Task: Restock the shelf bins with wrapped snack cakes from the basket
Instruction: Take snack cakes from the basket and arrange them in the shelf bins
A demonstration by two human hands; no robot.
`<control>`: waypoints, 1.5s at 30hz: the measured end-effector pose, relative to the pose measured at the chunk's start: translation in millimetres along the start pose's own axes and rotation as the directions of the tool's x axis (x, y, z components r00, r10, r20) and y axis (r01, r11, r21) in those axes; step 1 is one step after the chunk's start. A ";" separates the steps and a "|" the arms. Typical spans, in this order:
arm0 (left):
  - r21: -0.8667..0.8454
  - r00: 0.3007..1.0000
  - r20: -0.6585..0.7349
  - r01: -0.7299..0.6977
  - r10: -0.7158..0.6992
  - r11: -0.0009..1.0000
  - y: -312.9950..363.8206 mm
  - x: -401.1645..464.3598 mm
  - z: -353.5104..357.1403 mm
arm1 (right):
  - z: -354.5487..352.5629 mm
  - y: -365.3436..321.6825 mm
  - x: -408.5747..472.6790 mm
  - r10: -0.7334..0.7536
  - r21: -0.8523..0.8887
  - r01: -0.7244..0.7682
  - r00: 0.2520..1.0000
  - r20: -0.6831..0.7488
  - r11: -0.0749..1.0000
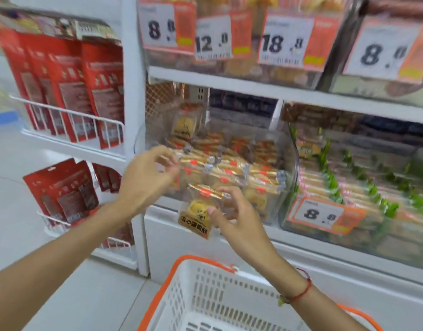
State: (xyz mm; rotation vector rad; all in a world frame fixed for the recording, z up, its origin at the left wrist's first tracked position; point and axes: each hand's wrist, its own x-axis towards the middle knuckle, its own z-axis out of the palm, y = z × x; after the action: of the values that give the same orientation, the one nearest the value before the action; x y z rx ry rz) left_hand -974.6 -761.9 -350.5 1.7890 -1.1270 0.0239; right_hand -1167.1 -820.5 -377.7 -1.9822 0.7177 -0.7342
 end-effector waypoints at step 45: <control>0.016 0.846 -0.533 0.030 -0.017 0.999 -61.8 97.5 13.9 | 57.9 -33.5 240.6 -0.084 -0.453 0.064 0.996 -0.023 0.889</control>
State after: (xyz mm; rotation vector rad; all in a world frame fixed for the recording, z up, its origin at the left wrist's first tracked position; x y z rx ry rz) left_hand -882.4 -832.4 -356.0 1.6667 -0.6987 0.4962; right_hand -960.0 -948.2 -321.5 -2.4340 0.9052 -0.6995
